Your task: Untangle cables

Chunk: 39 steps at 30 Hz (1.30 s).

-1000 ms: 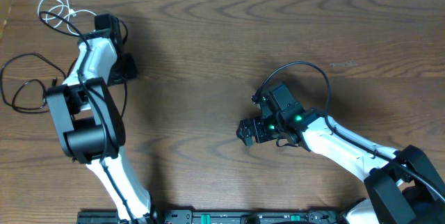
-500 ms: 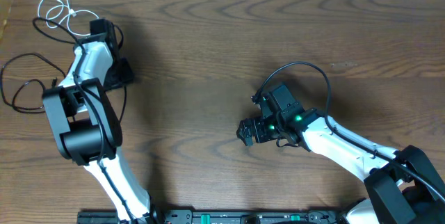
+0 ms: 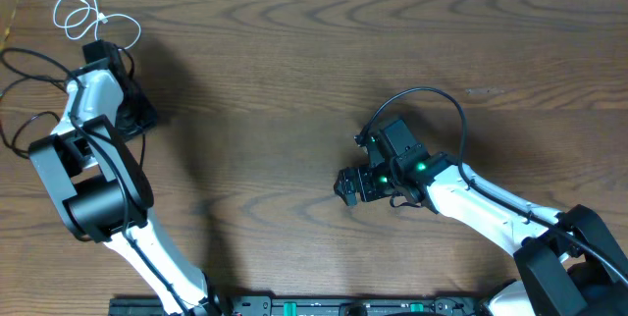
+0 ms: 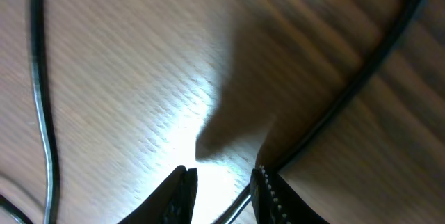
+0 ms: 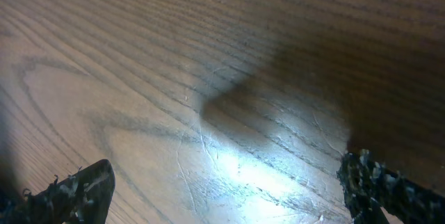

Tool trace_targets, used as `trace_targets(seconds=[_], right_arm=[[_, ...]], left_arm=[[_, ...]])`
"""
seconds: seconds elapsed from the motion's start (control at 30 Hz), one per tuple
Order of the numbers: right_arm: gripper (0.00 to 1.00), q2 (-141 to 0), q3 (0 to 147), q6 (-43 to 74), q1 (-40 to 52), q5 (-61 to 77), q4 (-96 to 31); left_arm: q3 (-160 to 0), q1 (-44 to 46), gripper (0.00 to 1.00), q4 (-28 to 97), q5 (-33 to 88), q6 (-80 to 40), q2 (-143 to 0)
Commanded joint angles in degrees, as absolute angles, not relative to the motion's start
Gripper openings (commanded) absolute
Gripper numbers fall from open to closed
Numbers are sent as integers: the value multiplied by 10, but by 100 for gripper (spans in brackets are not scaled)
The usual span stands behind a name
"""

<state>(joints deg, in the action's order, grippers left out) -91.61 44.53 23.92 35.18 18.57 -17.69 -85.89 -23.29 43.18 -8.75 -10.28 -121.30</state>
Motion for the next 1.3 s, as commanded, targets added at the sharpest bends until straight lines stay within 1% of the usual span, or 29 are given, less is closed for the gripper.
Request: trace_targets(seconds=[0.0, 0.2, 0.27, 0.43, 0.53, 0.6, 0.63, 0.8, 0.9, 0.93, 0.97, 1.0, 1.07, 1.23, 1.27], right_arm=[[99, -919, 444, 244, 361, 183, -175], [99, -919, 444, 244, 361, 183, -173], [99, -919, 444, 244, 361, 182, -173], [99, -919, 444, 244, 361, 181, -173], [99, -919, 444, 244, 361, 179, -173], [99, -919, 444, 244, 361, 179, -173], [99, -919, 444, 244, 361, 179, -173], [99, -919, 444, 244, 361, 171, -171], [99, -919, 444, 244, 361, 168, -171], [99, -919, 444, 244, 361, 168, -171], [99, -919, 444, 244, 361, 168, -171], [99, -919, 444, 244, 361, 168, -171], [99, -919, 444, 244, 361, 168, -171], [99, -919, 444, 244, 361, 166, -171], [99, -919, 444, 244, 361, 166, -170]], left_arm=[[-846, -247, 32, 432, -97, -97, -1226], [-879, -243, 33, 431, -92, -98, -1190], [-884, -244, 37, 412, -81, -98, -1164], [-884, -246, 39, 352, -84, -98, -1117], [-884, -257, 59, 341, -100, -102, -1115], [-883, -272, 77, 341, -119, -104, -1120], [-883, -281, 80, 342, -119, -104, -1123], [-865, -334, 80, 343, -107, -104, -1142], [-857, -358, 80, 341, -51, -101, -1160], [-857, -366, 76, 341, -40, -101, -1168], [-857, -371, 64, 341, -38, -101, -1174], [-857, -376, 56, 341, -38, -101, -1181], [-857, -383, 47, 342, -37, -102, -1191], [-856, -389, 45, 341, 13, -96, -1206], [-855, -389, 43, 342, 15, -95, -1209]])
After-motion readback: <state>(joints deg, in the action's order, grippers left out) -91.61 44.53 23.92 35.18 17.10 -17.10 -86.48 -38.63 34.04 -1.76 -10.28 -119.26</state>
